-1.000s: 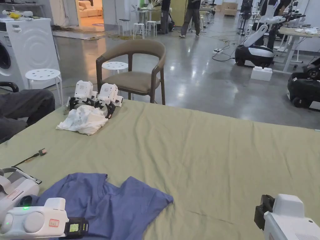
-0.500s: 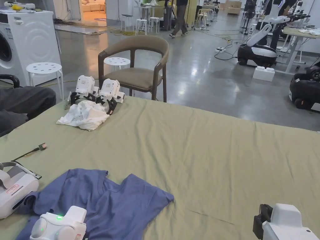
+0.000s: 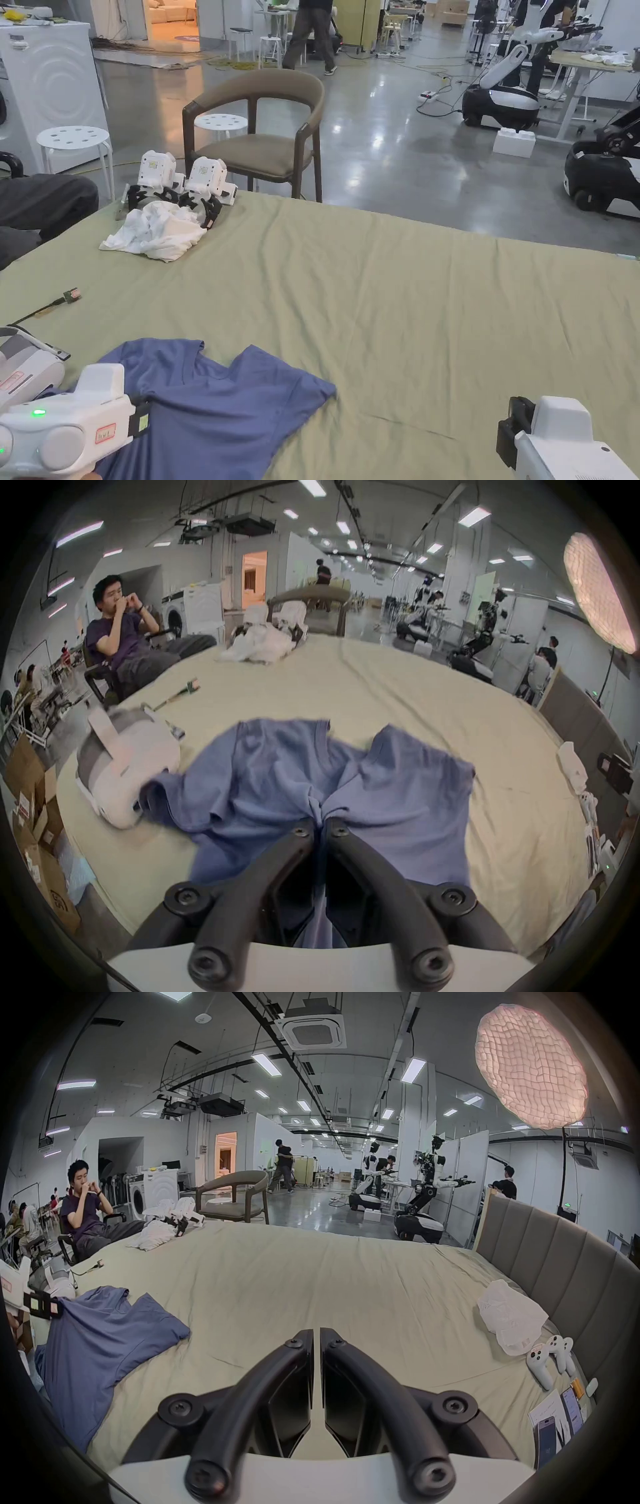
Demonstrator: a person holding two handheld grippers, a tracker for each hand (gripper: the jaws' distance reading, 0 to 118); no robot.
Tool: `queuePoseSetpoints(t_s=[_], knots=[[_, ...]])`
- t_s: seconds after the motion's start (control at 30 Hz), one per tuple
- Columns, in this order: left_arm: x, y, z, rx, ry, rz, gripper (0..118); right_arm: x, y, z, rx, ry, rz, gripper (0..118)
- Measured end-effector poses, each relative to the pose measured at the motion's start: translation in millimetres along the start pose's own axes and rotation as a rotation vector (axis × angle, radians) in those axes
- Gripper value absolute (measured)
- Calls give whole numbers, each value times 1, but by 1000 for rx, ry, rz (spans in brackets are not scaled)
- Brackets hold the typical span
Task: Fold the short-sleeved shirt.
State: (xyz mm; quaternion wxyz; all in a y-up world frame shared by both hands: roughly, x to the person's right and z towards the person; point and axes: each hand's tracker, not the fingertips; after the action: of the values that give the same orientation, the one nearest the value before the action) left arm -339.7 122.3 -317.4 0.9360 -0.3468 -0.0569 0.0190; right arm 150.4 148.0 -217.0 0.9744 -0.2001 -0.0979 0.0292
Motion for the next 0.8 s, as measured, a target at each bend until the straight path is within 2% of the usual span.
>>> queuePoseSetpoints(t_s=[0.2, 0.37, 0.57, 0.8], knots=[[22, 47, 35, 151, -56, 19, 0, 6, 3, 4, 18, -9, -17, 3], [51, 109, 60, 286, -148, -40, 0, 13, 7, 9, 33, -15, -23, 3], [129, 163, 95, 394, -288, -150, 0, 26, 10, 19, 56, -32, -49, 3], [245, 181, 109, 425, -478, -260, 0, 58, 13, 38, 89, -81, -87, 3]])
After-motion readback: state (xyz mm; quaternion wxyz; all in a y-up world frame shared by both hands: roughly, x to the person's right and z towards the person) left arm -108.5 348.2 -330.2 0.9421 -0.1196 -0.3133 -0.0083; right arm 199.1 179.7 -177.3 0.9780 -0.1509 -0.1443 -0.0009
